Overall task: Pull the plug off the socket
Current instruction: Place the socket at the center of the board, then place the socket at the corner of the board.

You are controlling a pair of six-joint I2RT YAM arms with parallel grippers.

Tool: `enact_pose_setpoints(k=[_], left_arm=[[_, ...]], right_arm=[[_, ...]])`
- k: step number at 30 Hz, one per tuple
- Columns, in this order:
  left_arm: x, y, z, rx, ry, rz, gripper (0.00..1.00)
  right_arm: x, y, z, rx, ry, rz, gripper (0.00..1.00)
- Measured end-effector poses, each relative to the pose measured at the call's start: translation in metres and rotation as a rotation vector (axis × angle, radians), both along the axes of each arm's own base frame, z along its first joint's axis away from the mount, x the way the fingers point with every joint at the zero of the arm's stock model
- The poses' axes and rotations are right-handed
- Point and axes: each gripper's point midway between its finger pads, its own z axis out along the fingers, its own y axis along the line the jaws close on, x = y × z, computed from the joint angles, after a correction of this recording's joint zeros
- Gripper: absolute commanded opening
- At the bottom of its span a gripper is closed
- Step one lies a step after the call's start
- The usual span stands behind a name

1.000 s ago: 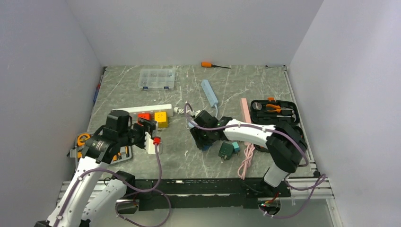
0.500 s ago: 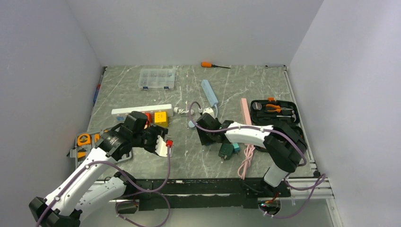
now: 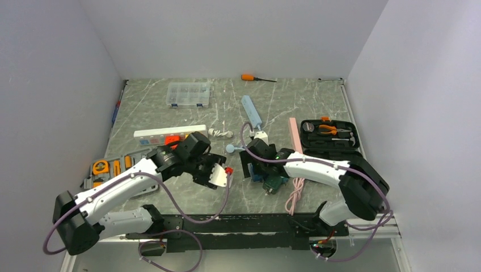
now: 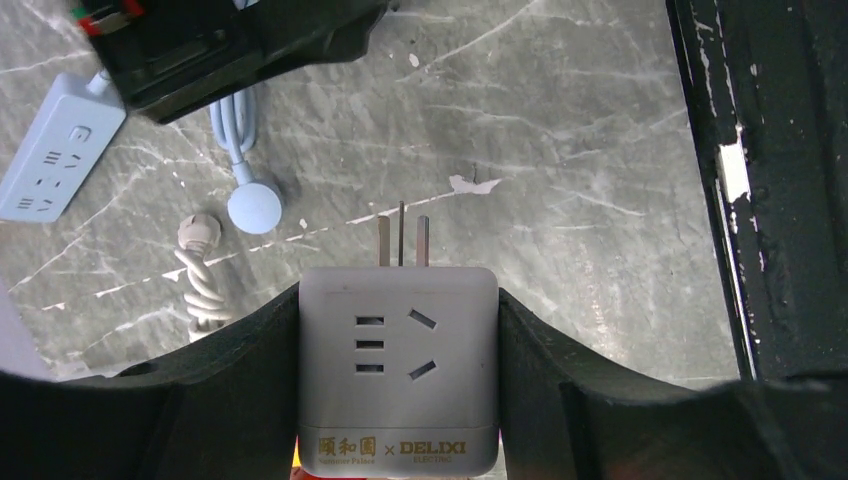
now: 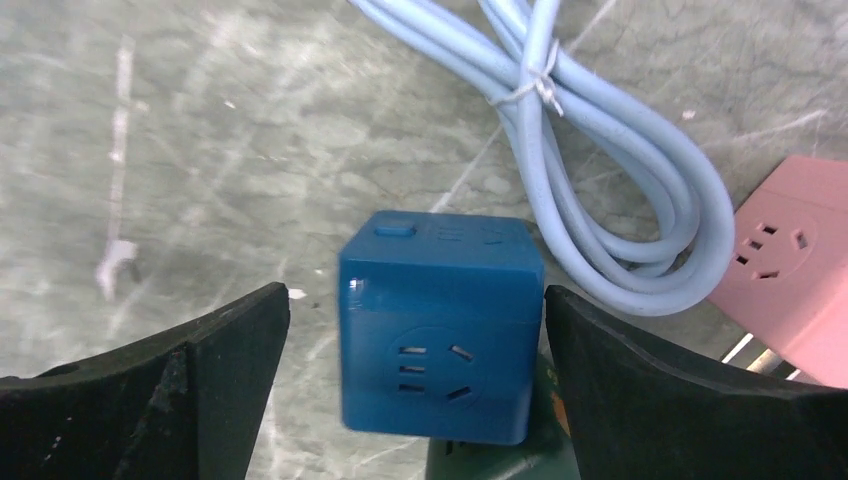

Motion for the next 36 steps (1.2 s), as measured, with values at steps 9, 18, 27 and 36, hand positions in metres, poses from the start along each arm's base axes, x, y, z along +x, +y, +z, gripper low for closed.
enact_pose_setpoints(k=[9,18,27,36], left_arm=[[0.006,-0.03,-0.019,0.057,0.097,0.001,0.0],[0.0,-0.055,-0.055,0.127,0.177,-0.029,0.0],[-0.017,-0.077,-0.083,0.161,0.299,0.038,0.0],[-0.021,-0.105,-0.093,0.237,0.441,0.184,0.01]], right_arm=[[0.027,0.002,0.108,0.214,-0.194,-0.059,0.99],[0.07,-0.066,0.167,0.303,-0.322,-0.299,0.98],[0.066,-0.081,0.139,0.268,-0.259,-0.325,0.99],[0.064,-0.085,0.124,0.265,-0.231,-0.334,1.0]])
